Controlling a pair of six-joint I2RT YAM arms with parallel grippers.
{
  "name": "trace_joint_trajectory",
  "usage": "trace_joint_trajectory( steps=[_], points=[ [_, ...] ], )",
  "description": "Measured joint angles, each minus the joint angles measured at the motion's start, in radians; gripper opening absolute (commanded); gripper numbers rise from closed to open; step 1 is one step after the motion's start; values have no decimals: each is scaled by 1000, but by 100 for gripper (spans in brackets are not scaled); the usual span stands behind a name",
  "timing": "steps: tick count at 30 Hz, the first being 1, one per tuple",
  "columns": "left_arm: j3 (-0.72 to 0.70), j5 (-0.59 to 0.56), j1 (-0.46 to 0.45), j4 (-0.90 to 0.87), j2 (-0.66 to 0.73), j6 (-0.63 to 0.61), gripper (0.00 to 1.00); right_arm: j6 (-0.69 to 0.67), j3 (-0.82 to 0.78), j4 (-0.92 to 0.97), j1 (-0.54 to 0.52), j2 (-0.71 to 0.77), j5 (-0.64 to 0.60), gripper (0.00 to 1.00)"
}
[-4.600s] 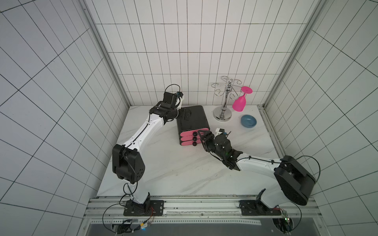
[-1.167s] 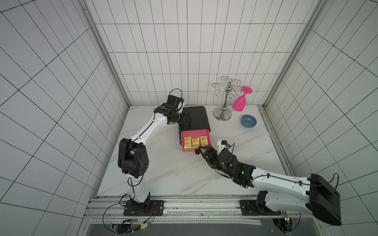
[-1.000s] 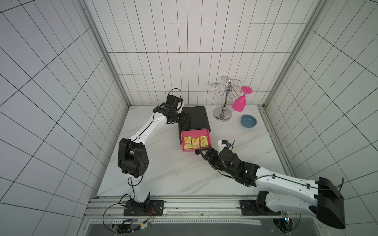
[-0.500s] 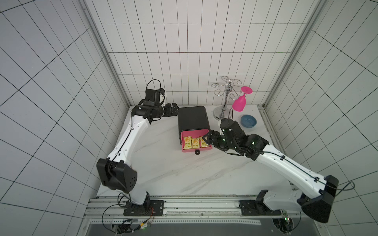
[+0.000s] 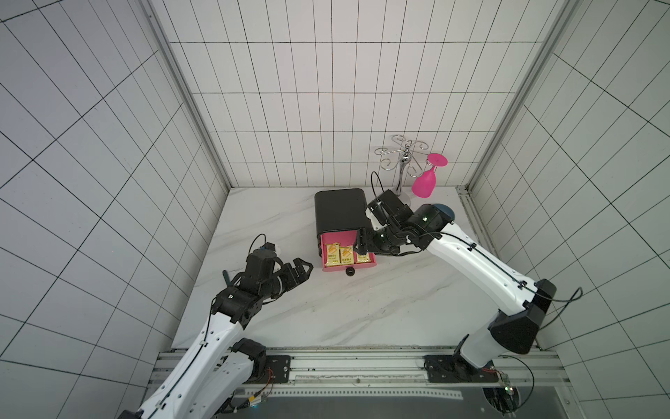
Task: Take the cookies out of the drawer
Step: Open the drawer in the storage box, then adjust the drawer in the storage box.
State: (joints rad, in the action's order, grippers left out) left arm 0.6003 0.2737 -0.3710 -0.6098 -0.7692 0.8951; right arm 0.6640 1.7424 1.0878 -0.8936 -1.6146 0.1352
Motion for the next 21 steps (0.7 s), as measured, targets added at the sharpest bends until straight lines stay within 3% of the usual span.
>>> trace_joint_trajectory(
  steps=[9,21],
  points=[
    [-199,-38,-173,466,-121,265,98,-40,41,9,32,-35,28,71],
    [-225,-139,-187,751,-210,325,98,-70,41,1,52,-35,44,71]
  ],
)
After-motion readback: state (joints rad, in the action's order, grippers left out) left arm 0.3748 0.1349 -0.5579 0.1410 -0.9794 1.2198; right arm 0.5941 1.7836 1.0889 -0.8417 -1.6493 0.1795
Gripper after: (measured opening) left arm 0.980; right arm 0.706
